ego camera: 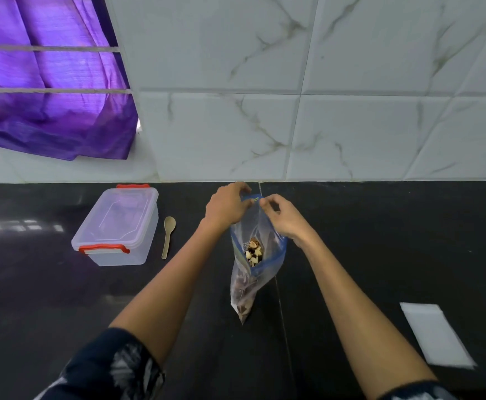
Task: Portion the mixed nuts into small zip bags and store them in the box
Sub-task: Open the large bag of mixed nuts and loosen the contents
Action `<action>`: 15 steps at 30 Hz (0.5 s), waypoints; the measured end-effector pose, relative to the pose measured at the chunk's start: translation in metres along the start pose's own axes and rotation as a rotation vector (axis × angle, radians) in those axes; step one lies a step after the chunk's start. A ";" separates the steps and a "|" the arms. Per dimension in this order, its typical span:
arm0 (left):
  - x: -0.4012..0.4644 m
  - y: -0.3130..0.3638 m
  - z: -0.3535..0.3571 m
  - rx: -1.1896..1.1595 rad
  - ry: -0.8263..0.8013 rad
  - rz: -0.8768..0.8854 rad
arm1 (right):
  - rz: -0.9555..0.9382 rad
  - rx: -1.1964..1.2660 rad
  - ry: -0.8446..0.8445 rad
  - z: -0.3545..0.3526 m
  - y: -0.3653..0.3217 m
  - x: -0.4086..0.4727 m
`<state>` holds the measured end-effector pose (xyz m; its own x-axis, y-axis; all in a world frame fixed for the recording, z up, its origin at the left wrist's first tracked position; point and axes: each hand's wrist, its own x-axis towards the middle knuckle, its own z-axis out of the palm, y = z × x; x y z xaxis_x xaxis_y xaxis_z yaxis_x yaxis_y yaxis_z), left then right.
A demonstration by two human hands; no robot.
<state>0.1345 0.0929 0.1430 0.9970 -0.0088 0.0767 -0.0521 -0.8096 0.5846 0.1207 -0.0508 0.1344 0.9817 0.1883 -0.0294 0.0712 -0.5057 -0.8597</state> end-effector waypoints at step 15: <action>0.027 0.004 -0.016 -0.933 -0.604 -0.503 | 0.323 0.497 -0.184 -0.026 0.002 0.032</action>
<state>0.1598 0.0986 0.1602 0.7708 -0.2881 -0.5682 0.5743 -0.0715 0.8155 0.1574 -0.0677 0.1450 0.8902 0.2561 -0.3768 -0.3585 -0.1168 -0.9262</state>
